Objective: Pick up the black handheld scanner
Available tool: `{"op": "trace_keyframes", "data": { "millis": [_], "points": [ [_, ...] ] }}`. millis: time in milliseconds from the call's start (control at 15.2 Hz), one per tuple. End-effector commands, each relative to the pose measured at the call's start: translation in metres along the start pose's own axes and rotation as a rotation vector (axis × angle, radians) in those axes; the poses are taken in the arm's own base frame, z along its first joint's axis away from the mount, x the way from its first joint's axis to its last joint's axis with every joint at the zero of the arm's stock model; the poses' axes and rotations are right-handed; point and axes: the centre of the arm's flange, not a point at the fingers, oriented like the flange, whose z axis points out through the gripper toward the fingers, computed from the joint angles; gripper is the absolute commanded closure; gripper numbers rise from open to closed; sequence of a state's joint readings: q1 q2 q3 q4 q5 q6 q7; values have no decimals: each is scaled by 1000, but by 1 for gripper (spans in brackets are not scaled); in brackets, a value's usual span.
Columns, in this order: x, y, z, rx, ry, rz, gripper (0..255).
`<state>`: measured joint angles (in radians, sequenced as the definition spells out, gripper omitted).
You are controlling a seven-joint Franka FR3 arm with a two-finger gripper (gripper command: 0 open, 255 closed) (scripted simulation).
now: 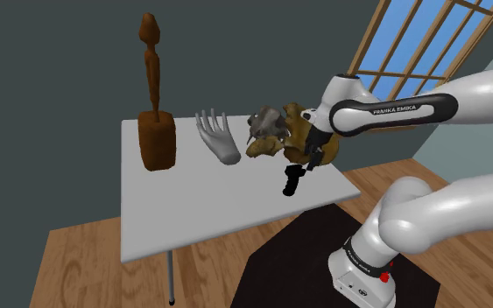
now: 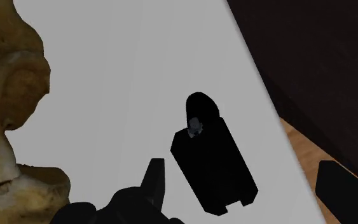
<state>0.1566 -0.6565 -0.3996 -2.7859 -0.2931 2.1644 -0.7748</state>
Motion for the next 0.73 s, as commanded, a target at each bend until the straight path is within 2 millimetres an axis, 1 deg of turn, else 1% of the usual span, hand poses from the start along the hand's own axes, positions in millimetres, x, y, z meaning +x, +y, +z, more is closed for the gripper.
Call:
{"op": "trace_keyframes", "data": {
  "millis": [0,66,528,660],
  "points": [
    [3,14,24,-3,14,-88,0],
    [3,17,29,-3,16,-107,0],
    [3,16,66,-3,16,-107,0],
    [3,16,69,-3,16,-107,0]
  ]
}}
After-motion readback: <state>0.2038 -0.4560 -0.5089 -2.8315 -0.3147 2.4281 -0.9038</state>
